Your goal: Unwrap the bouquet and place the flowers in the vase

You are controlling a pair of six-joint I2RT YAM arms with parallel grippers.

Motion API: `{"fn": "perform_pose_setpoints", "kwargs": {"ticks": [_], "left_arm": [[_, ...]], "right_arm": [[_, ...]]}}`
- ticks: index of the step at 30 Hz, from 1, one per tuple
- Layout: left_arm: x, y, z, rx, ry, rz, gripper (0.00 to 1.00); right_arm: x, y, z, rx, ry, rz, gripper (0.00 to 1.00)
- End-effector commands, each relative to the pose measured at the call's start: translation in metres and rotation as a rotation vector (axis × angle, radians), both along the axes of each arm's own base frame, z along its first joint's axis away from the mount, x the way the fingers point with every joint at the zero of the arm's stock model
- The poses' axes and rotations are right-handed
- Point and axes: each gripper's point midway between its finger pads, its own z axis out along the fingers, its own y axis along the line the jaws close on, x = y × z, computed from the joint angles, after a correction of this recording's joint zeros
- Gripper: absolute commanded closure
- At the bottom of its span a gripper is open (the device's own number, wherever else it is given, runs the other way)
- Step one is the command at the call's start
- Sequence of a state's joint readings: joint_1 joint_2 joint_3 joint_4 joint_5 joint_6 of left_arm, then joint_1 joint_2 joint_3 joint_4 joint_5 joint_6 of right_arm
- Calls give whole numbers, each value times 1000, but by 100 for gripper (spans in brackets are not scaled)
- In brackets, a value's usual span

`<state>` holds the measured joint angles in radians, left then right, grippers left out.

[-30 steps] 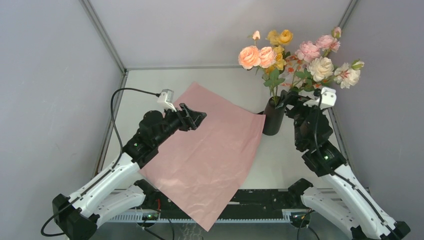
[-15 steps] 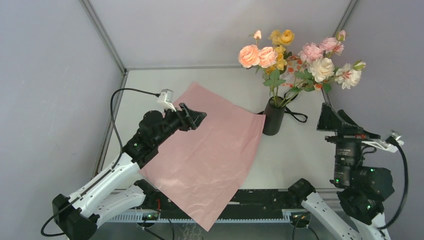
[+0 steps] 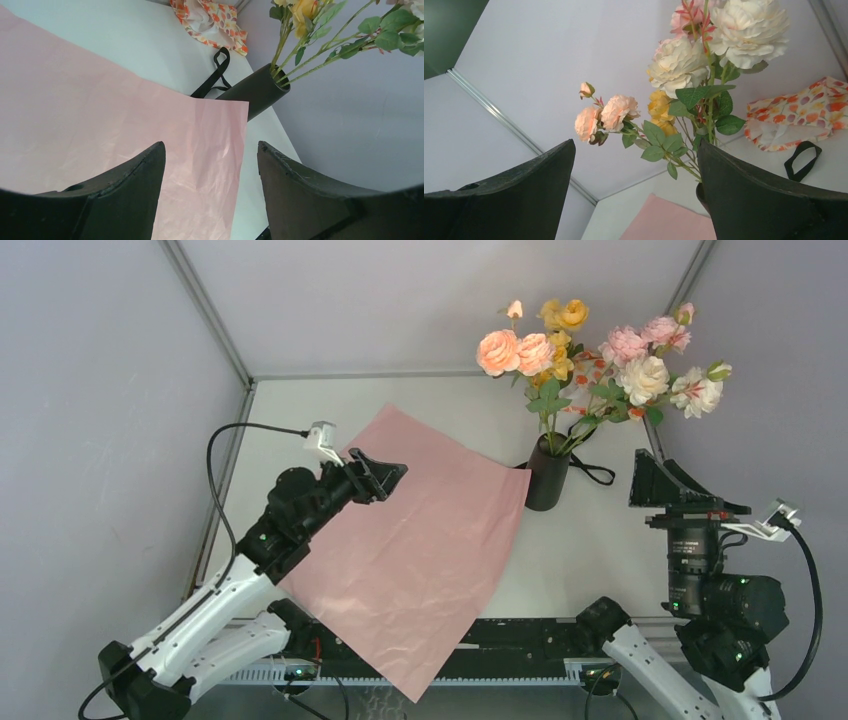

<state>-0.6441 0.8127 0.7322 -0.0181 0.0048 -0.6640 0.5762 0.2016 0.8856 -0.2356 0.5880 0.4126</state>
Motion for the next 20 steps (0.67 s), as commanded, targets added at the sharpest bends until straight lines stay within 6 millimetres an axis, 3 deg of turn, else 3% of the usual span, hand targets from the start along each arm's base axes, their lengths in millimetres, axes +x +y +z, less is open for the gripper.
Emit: {"fn": "perform_pose_setpoints", "kwargs": {"ticks": [1,11,20], "left_arm": [[-1,8,6,-31,-26,39,27],[0,6,3,-26,-16,35,28],[0,4,2,-28,-9,30,28]], "right_arm": [[10,17,0,11,26,63,0],[21,34,-7,7,71,110,0],[33,62,-8,-91,92,199,1]]}}
